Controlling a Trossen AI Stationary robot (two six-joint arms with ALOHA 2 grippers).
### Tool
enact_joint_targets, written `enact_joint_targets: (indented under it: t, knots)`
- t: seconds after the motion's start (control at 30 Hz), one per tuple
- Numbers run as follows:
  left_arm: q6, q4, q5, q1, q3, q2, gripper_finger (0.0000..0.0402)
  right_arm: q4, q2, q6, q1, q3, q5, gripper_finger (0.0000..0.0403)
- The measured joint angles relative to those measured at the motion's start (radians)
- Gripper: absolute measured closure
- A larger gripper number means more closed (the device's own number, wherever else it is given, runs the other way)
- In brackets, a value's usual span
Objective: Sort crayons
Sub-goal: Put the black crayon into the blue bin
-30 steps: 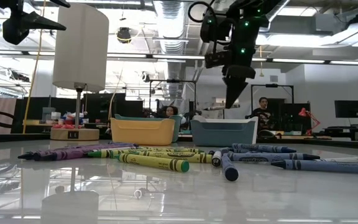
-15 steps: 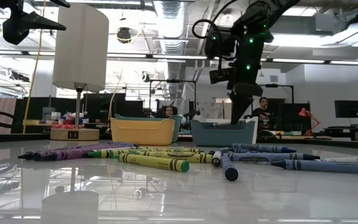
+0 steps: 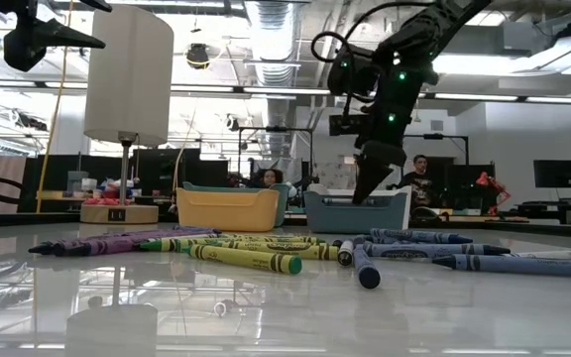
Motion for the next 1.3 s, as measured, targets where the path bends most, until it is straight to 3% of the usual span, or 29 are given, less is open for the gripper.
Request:
enact_joint_targets:
  t: [0.93,1.3]
  knots:
    - [-0.002,0.000,-0.011,0.000,0.000,0.000,0.0176,0.002,0.000,0.018,-0.013,0.003,-0.001,0.0347]
    - [-0.002,0.000,-0.009,0.000,0.000,0.000,0.0176,-0.050,-0.002,0.106,0.116,0.179,-0.174,0.0346]
